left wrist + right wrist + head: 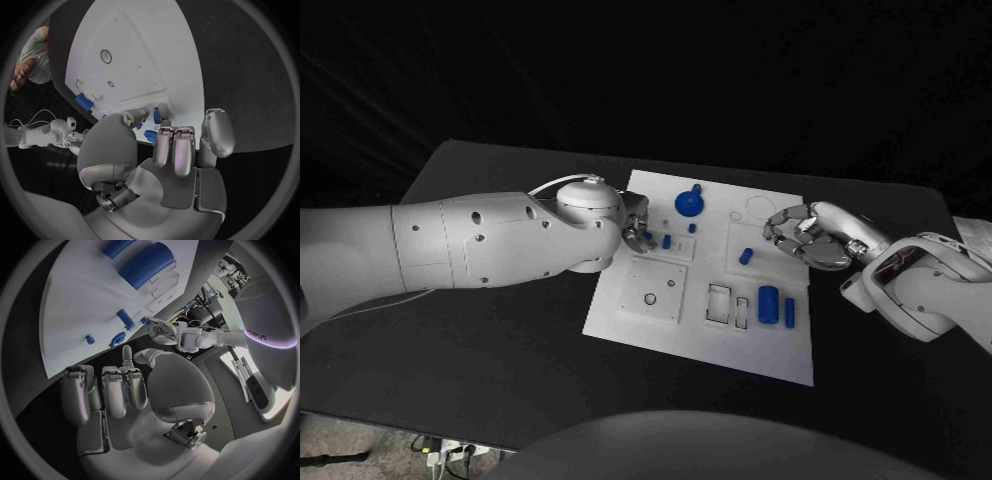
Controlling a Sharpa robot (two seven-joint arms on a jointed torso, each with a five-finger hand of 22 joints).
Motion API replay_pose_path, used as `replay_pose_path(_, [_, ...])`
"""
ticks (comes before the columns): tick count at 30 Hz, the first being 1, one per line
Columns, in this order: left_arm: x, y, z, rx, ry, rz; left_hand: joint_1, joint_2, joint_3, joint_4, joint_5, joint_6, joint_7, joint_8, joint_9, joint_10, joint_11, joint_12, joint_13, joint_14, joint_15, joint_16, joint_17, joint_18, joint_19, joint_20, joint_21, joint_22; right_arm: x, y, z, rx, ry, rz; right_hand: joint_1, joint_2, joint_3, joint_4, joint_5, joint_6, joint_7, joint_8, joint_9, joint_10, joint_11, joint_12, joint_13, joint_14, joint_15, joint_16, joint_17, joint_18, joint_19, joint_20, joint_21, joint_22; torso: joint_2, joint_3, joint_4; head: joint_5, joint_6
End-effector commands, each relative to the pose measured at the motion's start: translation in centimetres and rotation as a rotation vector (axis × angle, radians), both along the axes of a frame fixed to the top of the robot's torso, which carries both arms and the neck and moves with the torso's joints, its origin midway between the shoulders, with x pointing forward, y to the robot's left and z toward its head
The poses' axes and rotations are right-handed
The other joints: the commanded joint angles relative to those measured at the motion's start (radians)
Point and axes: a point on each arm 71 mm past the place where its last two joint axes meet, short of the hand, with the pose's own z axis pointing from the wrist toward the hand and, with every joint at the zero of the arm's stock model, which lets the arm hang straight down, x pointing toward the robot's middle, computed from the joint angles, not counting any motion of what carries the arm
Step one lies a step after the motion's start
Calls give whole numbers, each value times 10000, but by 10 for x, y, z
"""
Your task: Assemble the parts on the task board
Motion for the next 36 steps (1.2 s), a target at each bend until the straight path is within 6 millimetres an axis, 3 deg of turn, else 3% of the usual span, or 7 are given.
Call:
replay_pose_path(1, [-3,10,-13,651,567,498,-152,-29,111,-1,-51,-474,318,262,-1698,445,-55,-63,2179,1040,-18,25,2631,124,-60,-41,-15,1752,-1,1,-1,-71,135,79,116,21,12,-24,60,14,-1,-29,9,1059,53,39,2629,1060,75,35,2632,111,350,41,-22,2298,2,0,-3,-4,0])
replay_pose_path(17, [-2,11,-13,671,543,568,-462,-159,-82,5,-265,-693,337,786,-1356,494,3,-13,2211,1040,14,25,2631,106,-31,-32,48,1767,0,1,-2,-89,163,73,116,21,12,-24,60,14,-1,-29,9,1059,53,39,2629,1060,75,35,2632,111,350,41,-22,2298,1,1,3,-4,0])
replay_pose_path(26, [-3,13,-13,800,540,734,-757,-66,-202,12,-274,-448,178,1489,-921,593,-111,80,2276,1040,-66,25,2631,83,73,-81,212,1807,0,1,-2,-98,179,77,114,20,11,-22,66,21,0,-28,10,1059,54,39,2629,1060,76,35,2632,111,349,41,-24,2298,-3,2,2,17,0])
replay_pose_path(36, [-3,13,-12,914,465,798,-925,-63,-183,-1,-281,-180,23,1900,-665,683,-238,164,2339,1040,-173,25,2631,66,141,-175,309,1830,0,1,-2,-110,196,78,108,17,9,-15,83,41,0,-22,16,1059,58,39,2629,1060,79,35,2632,112,348,43,-25,2297,-3,6,-3,25,0])
